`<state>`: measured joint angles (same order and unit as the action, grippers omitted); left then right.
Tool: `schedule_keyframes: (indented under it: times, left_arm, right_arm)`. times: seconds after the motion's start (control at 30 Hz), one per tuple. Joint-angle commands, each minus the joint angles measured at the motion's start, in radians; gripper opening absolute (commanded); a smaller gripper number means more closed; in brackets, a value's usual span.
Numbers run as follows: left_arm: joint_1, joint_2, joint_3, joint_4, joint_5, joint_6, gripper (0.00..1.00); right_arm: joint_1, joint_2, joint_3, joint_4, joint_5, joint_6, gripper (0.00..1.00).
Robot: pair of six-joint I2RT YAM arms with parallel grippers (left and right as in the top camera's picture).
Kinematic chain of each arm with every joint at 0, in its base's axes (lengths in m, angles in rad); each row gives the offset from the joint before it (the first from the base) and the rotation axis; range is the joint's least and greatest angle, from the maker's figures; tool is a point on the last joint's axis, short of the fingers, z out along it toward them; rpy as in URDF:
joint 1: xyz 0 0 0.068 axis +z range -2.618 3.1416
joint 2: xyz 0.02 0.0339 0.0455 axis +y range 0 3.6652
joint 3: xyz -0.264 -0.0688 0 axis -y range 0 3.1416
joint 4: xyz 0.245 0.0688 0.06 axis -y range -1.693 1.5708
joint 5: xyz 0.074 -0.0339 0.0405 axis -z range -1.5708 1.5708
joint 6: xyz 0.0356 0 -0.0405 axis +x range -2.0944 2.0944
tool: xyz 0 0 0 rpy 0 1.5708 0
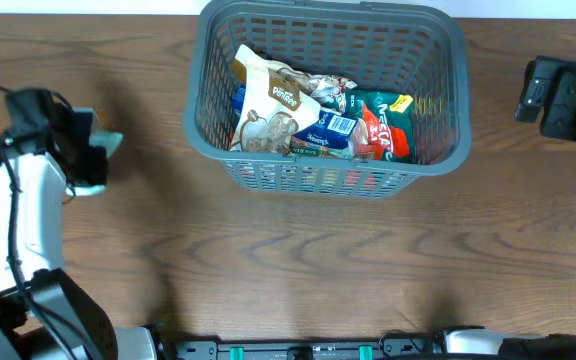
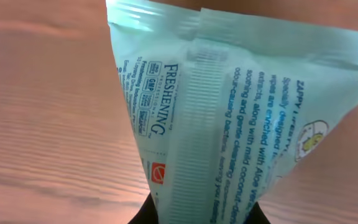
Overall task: Pack container
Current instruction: 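Carry the green packet over the basket and lower it inside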
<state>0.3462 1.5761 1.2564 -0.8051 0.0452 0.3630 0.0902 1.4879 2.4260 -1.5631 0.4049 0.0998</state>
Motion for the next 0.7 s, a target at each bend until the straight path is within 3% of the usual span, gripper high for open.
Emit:
schedule_keyframes:
  times: [0.0, 0.3, 0.67]
  left_arm:
    - [-0.001, -0.022, 0.139, -0.040, -0.004, -0.078, 0.06]
    - [-0.105, -0.022, 0.474, -0.151, 0.008, -0.077, 0.06]
    - [-0.373, -0.022, 0.743, -0.141, 0.023, -0.077, 0.06]
  right_arm:
    - [-0.005, 0.003, 0.005, -0.002, 0.013, 0.016, 0.99]
    - [-0.005, 0.003, 0.005, -0.002, 0.013, 0.016, 0.99]
    - [-0.005, 0.003, 0.005, -0.002, 0.013, 0.016, 0.99]
